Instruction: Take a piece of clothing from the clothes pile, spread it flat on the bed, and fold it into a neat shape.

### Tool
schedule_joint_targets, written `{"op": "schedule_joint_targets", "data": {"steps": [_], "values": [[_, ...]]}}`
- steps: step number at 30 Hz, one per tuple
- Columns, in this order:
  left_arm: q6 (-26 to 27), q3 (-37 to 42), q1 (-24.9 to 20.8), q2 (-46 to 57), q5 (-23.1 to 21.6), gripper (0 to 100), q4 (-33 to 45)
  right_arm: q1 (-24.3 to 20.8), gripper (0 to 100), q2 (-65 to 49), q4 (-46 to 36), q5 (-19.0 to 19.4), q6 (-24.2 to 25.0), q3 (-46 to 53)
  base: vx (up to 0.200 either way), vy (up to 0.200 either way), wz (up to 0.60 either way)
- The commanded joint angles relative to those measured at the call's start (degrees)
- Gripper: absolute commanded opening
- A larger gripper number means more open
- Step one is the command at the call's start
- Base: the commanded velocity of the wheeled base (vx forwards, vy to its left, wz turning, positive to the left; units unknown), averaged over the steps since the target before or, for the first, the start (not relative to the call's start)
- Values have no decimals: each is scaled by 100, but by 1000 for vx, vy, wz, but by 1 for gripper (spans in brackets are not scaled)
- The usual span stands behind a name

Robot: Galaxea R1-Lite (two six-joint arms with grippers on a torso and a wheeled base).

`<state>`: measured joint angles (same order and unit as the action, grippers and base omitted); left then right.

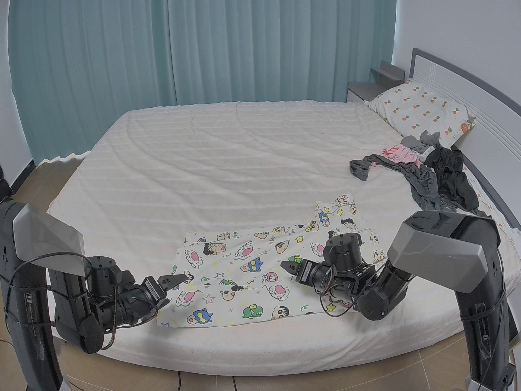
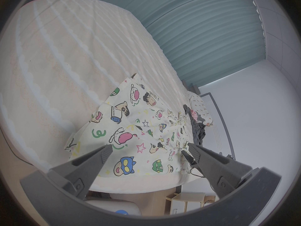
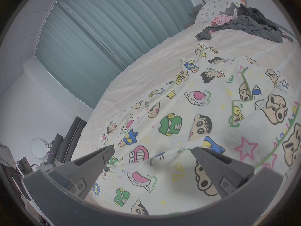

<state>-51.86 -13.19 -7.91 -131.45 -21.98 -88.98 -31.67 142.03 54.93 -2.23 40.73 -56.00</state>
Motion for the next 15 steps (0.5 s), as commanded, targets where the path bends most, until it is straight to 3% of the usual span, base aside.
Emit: {"op": "schedule_joint_targets", "data": {"steps": [1, 9, 15], "values": [[27, 1, -17, -21, 1, 100, -102, -50, 100, -396, 9, 21, -4, 441, 0, 0, 0], [27, 9, -26, -30, 1, 100, -102, -102, 100, -396, 35, 21, 23, 564, 0, 0, 0], [27, 9, -26, -30, 1, 100, -102, -76, 100, -1213, 237, 12, 23, 1522, 0, 0, 0]]}}
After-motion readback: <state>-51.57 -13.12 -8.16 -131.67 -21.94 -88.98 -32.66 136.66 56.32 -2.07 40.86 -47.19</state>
